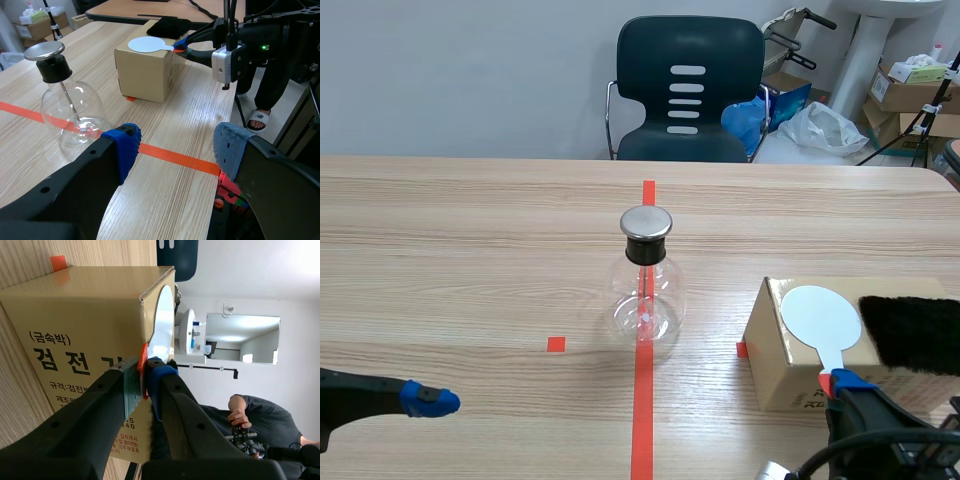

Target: Do the electroscope experiment

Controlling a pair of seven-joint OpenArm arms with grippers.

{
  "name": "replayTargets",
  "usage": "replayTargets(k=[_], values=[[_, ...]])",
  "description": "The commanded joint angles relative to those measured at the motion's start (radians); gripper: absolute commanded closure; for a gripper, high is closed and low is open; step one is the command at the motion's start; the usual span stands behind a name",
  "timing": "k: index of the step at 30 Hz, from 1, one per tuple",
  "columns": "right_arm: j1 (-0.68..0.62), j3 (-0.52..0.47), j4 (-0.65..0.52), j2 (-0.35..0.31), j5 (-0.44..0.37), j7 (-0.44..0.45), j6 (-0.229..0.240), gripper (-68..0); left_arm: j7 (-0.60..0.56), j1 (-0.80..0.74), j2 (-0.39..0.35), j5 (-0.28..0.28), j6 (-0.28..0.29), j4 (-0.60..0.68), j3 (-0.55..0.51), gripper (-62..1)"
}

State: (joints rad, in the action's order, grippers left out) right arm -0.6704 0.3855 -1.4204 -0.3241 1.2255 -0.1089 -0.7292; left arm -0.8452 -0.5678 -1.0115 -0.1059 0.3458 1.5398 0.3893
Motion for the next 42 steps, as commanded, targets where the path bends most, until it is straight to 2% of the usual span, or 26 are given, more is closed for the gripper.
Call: replayTargets(k=[1, 22, 24, 27, 28, 29, 36, 40, 42], values=[[0.006, -0.005, -0.023, -0.005, 0.001, 0.004, -0.054, -1.0, -0.018, 0.003, 0.003, -0.006, 0.008, 0.006, -0.005, -34.7], [0.006, -0.005, -0.023, -0.005, 0.005, 0.004, -0.054, -1.0, -0.018, 0.003, 0.003, -0.006, 0.008, 0.006, -0.005, -34.0], [0.006, -0.005, -0.023, -0.005, 0.005, 0.004, -0.054, -1.0, -0.018, 0.003, 0.003, -0.006, 0.005, 0.006, -0.005, -29.5], [0.006, -0.005, -0.023, -0.005, 0.004, 0.003, -0.054, -1.0, -0.018, 0.006, 0.009, -0.006, 0.000, 0.006, -0.004, -11.8], [0.006, -0.006, -0.023, -0.005, 0.004, 0.003, -0.054, -1.0, -0.016, 0.011, 0.017, -0.006, -0.010, 0.006, -0.004, -7.4], [0.006, -0.006, -0.023, -0.005, 0.003, 0.003, -0.054, -1.0, -0.005, 0.021, 0.028, -0.005, -0.014, 0.006, -0.003, -5.8], [-0.002, -0.005, -0.034, -0.005, 0.004, -0.006, -0.054, -1.0, 0.142, 0.140, 0.109, -0.002, -0.015, 0.004, 0.061, -5.5], [-0.043, -0.005, -0.116, -0.006, 0.005, -0.034, -0.054, -1.0, 0.196, 0.220, 0.150, -0.002, -0.023, -0.013, 0.125, -5.5], [-0.061, -0.005, -0.166, -0.006, 0.030, -0.051, -0.054, -1.0, 0.224, 0.265, 0.171, -0.002, -0.036, -0.034, 0.163, -5.5]])
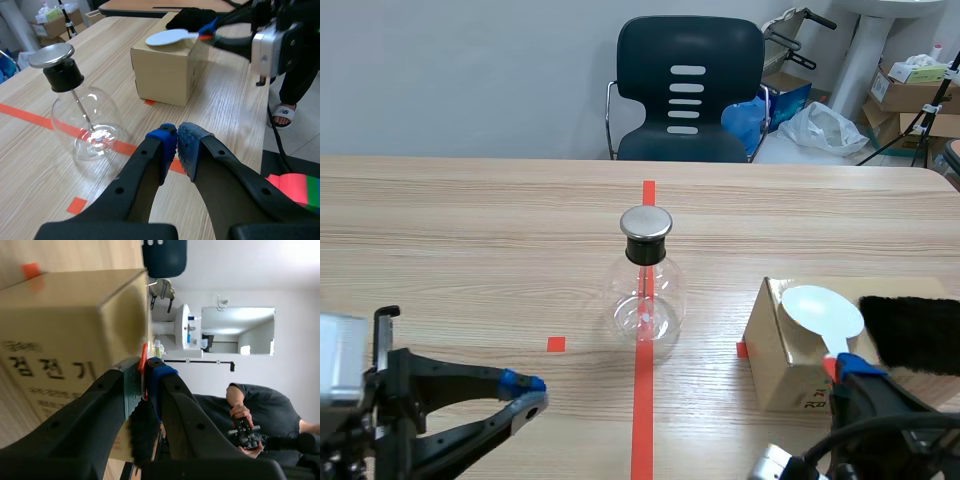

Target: Do the electroscope experiment

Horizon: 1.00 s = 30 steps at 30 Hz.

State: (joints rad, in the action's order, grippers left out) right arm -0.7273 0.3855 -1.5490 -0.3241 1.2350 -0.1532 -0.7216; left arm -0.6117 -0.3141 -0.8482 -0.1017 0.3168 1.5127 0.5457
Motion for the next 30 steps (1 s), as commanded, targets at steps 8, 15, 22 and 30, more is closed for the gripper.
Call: replayTargets(k=[8, 15, 22, 30], values=[[0.020, 0.016, -0.112, -0.006, 0.149, -0.112, -0.061, -1.0, 0.033, 0.204, 0.110, -0.008, -0.051, -0.177, 0.151, -5.5], [0.110, 0.092, -0.112, -0.034, 0.184, -0.241, -0.039, -1.0, 0.033, 0.333, 0.191, -0.011, -0.068, -0.316, 0.221, -5.5], [0.198, 0.168, -0.111, -0.051, 0.190, -0.325, 0.012, -1.0, 0.034, 0.433, 0.262, -0.015, -0.083, -0.425, 0.266, -5.5], [0.284, 0.243, -0.107, -0.050, 0.119, -0.350, 0.146, -1.0, 0.037, 0.513, 0.329, -0.015, -0.090, -0.530, 0.274, -5.5]])
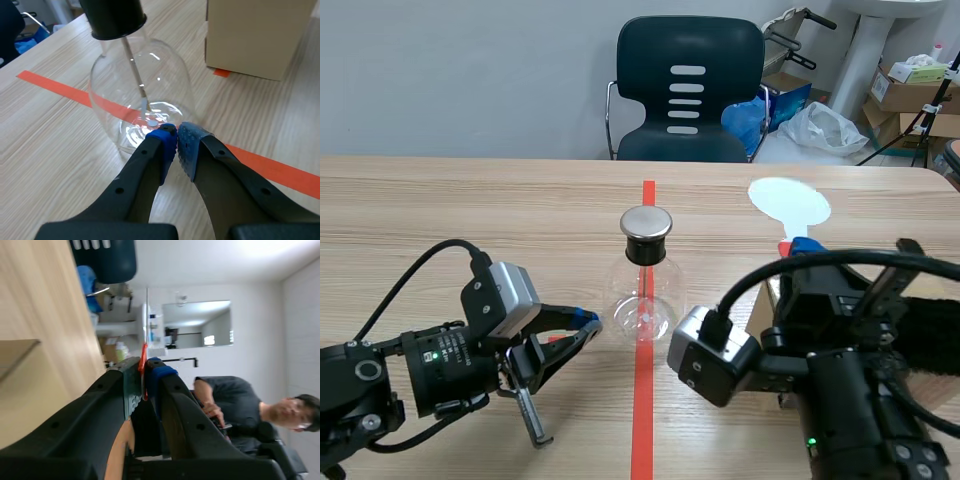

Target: Do the electroscope experiment

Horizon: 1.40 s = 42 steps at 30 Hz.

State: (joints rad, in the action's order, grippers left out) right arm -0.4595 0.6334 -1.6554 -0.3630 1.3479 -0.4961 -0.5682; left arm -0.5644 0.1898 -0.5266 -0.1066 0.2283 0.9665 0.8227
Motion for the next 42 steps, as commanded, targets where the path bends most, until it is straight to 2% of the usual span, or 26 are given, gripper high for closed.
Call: replayTargets(k=[1, 10, 24, 42], values=[[0.028, 0.003, 0.002, -0.011, 0.000, -0.008, -0.002, -1.0, -0.011, 0.016, 0.015, -0.010, -0.002, 0.005, -0.003, -5.5], [0.106, 0.035, 0.043, -0.010, -0.040, -0.006, 0.065, -1.0, -0.011, 0.068, 0.075, -0.010, -0.002, -0.085, -0.003, -5.5], [0.133, 0.035, 0.049, -0.011, -0.062, 0.042, 0.069, -1.0, 0.003, 0.082, 0.097, -0.005, -0.002, -0.117, -0.003, -5.5], [0.133, 0.035, 0.049, -0.011, -0.061, 0.042, 0.069, -1.0, 0.035, 0.082, 0.096, -0.005, -0.002, -0.117, -0.004, -5.5]])
